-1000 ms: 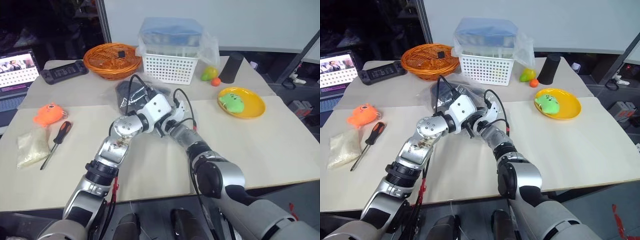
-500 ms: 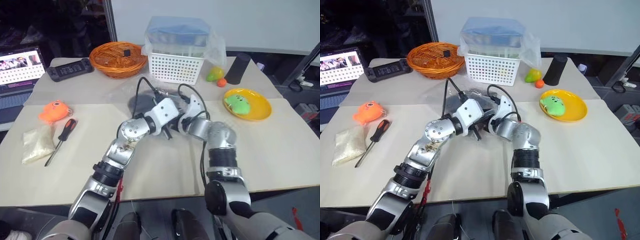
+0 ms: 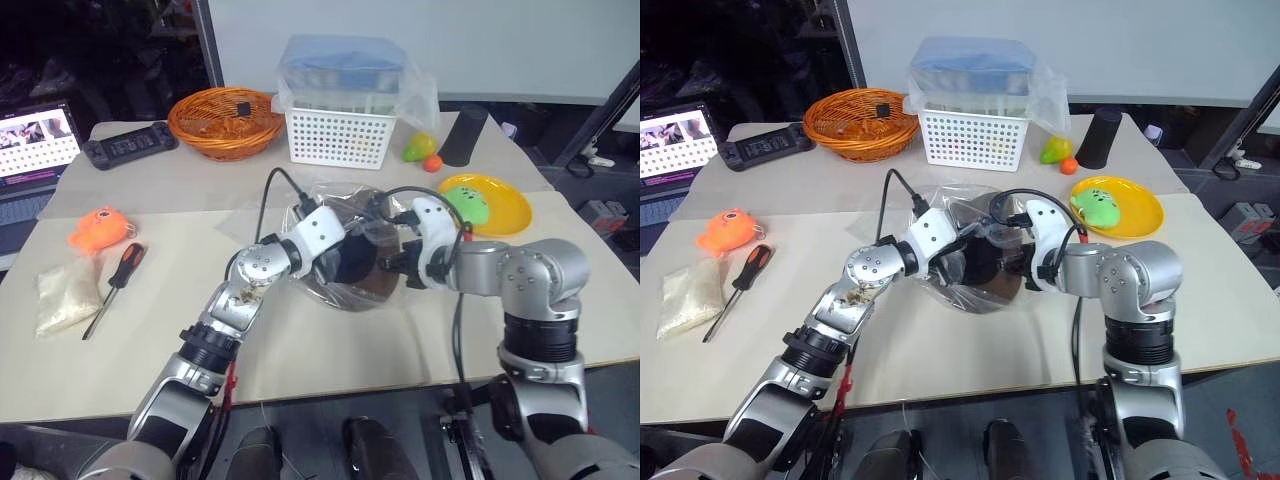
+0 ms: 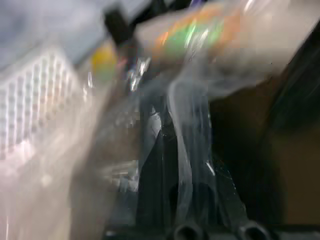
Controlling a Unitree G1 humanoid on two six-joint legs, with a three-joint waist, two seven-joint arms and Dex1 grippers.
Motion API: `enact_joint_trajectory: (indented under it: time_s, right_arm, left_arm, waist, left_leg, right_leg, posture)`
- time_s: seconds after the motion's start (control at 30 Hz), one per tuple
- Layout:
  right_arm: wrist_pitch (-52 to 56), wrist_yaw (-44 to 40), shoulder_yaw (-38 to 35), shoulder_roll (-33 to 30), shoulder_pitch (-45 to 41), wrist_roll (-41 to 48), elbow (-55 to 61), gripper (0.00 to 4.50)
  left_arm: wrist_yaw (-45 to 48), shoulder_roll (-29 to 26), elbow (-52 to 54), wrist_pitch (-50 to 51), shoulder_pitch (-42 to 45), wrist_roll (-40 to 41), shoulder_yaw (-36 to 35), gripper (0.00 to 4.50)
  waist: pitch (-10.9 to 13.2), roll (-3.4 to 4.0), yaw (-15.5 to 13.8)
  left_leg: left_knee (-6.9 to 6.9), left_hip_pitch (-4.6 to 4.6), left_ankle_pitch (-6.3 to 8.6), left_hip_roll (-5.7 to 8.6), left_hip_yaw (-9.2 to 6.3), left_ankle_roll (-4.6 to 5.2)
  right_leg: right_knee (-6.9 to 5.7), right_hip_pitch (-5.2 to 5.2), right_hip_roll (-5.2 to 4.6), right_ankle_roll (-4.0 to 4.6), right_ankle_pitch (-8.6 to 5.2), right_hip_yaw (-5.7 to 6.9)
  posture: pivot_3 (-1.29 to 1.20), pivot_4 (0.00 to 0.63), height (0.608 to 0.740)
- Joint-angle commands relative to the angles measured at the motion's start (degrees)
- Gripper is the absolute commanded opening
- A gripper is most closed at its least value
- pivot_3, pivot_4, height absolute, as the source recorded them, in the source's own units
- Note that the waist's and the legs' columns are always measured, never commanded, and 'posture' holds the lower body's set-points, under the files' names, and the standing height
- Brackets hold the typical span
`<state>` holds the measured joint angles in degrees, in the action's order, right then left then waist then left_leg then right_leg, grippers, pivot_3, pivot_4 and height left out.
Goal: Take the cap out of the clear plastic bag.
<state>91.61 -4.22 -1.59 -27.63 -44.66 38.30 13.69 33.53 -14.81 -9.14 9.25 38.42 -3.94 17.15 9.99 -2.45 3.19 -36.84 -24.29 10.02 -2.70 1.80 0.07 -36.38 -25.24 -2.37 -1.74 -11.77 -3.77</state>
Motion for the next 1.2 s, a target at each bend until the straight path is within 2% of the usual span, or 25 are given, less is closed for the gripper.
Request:
enact_joint_trajectory:
  time_s: [0.03, 0.23, 0.33, 0.43, 0.5, 0.57, 0.67, 0.77, 0.9, 0.97, 1.1, 1.17, 1.2]
  right_arm:
    - [0.61, -5.03, 1.42, -4.66, -1.64, 0.88, 4.22, 0.08]
    - [0.88, -11.78, -3.03, -5.81, -3.6, 3.77, 5.77, 0.08]
    - [0.89, -16.21, -8.02, -4.37, -4.01, 10.66, 6.16, 0.08]
    - [0.89, -20.39, -9.61, -5.02, -1.9, 18.21, 6.94, 0.08]
    - [0.89, -16.51, -8.24, -3.1, -0.98, 16.66, 2.96, 0.08]
    - [0.89, -10.47, -10.02, 1.35, -1.92, 14.47, -4.06, 0.08]
    - [0.89, -1.17, -19.05, 9.06, -5.53, 9.31, -13.91, 0.08]
    - [-0.51, 6.77, -26.83, 15.02, -8.2, 2.36, -19.01, 0.08]
    - [-7.26, 11.32, -25.9, 20.04, -8.2, -3.29, -20.67, 0.08]
    - [-13.88, 13.0, -25.26, 23.86, -9.35, -5.79, -24.34, 0.08]
    - [-22.49, 18.17, -27.96, 30.64, -12.51, -7.83, -31.79, 0.08]
    - [-25.55, 26.52, -38.27, 36.23, -17.15, -0.85, -36.39, 0.08]
    - [-27.69, 29.99, -41.0, 38.23, -19.32, 1.05, -37.96, 0.08]
  left_arm:
    - [-0.3, 0.39, 1.12, -0.45, 1.15, -0.45, -0.54, 0.0]
    - [-0.21, 0.38, 0.89, -0.61, 1.17, -0.73, -0.86, 0.0]
    - [-0.14, 0.32, 0.78, -0.74, 1.05, -0.77, -0.91, 0.0]
    - [-0.09, 0.4, 0.59, -0.94, 1.03, -0.82, -0.9, 0.0]
    - [-0.26, 0.53, 0.45, -1.33, 1.3, -0.94, -0.96, 0.0]
    - [-0.58, 0.83, 0.71, -1.52, 1.71, -0.88, -1.23, 0.0]
    - [0.57, 0.0, 2.9, -1.78, 2.21, -0.21, -1.89, 0.0]
    - [3.33, -3.57, 4.53, -1.57, 3.7, 0.63, -3.67, 0.0]
    - [7.42, -10.29, 3.39, -2.45, 7.09, 1.38, -6.67, 0.0]
    - [9.2, -13.89, 0.52, -3.57, 9.54, 1.46, -8.27, 0.0]
    - [10.1, -16.33, -3.2, -5.61, 10.81, 1.19, -8.74, 0.0]
    - [10.3, -15.29, -1.83, -5.12, 9.04, 1.39, -7.55, 0.0]
    - [10.15, -14.42, -0.39, -4.12, 7.92, 1.83, -7.21, 0.0]
  waist:
    - [0.0, 0.0, -0.46]
    - [0.0, 0.0, -0.76]
    - [0.0, -0.01, -0.72]
    - [0.0, -0.01, -0.72]
    - [0.0, -0.01, -0.77]
    - [0.0, -0.01, -0.52]
    - [0.01, 0.0, -0.56]
    - [0.01, 0.01, -0.71]
    - [0.0, 0.03, -0.54]
    - [0.0, 0.04, -0.42]
    - [0.01, 0.05, 0.48]
    - [0.01, 0.05, 0.31]
    - [0.01, 0.06, -0.03]
  left_leg:
    - [0.0, -0.03, 0.01, -0.01, 0.0, 0.02]
    - [0.0, -0.21, 0.09, -0.01, 0.01, 0.14]
    - [0.0, -0.21, 0.09, -0.01, 0.01, 0.14]
    - [0.0, -0.19, 0.09, -0.01, 0.01, 0.14]
    - [0.0, -0.19, 0.09, -0.01, 0.01, 0.14]
    - [-0.01, -0.14, 0.09, -0.01, 0.03, 0.14]
    - [-0.02, -0.1, 0.07, -0.01, 0.06, 0.16]
    - [-0.02, -0.17, 0.03, -0.01, 0.06, 0.22]
    - [-0.02, -0.34, 0.03, -0.02, 0.05, 0.22]
    - [0.0, -0.42, 0.04, -0.02, 0.06, 0.22]
    - [0.01, -0.39, 0.03, -0.04, 0.07, 0.22]
    - [0.01, -0.39, 0.03, -0.05, 0.06, 0.22]
    - [0.01, -0.43, 0.03, -0.05, 0.04, 0.22]
  right_leg:
    - [0.11, 0.01, 0.0, -0.01, 0.02, 0.0]
    - [0.34, -0.02, -0.03, -0.05, 0.06, 0.01]
    - [0.34, -0.02, -0.03, -0.05, 0.06, 0.01]
    - [0.32, -0.02, -0.02, -0.06, 0.07, 0.01]
    - [0.32, -0.01, -0.03, -0.05, 0.07, 0.01]
    - [0.33, 0.04, -0.03, -0.06, 0.08, -0.01]
    - [0.26, 0.0, -0.02, -0.03, 0.16, -0.05]
    - [0.2, -0.09, -0.01, -0.02, 0.21, -0.04]
    - [0.23, -0.22, -0.01, 0.1, 0.29, -0.01]
    - [0.24, -0.32, -0.01, 0.11, 0.29, -0.03]
    - [0.19, -0.35, 0.02, 0.04, 0.28, -0.03]
    - [0.19, -0.35, 0.02, 0.04, 0.27, -0.01]
    - [0.21, -0.33, 0.0, 0.12, 0.32, 0.03]
  posture:
    - [0.0, 0.15, 0.74]
    - [0.0, 0.15, 0.74]
    - [0.0, 0.15, 0.74]
    - [0.0, 0.15, 0.74]
    - [0.0, 0.15, 0.74]
    - [0.0, 0.15, 0.74]
    - [0.0, 0.15, 0.74]
    - [0.0, 0.15, 0.74]
    - [0.0, 0.15, 0.74]
    - [0.0, 0.15, 0.74]
    - [0.0, 0.15, 0.74]
    - [0.0, 0.15, 0.74]
    - [0.0, 0.15, 0.74]
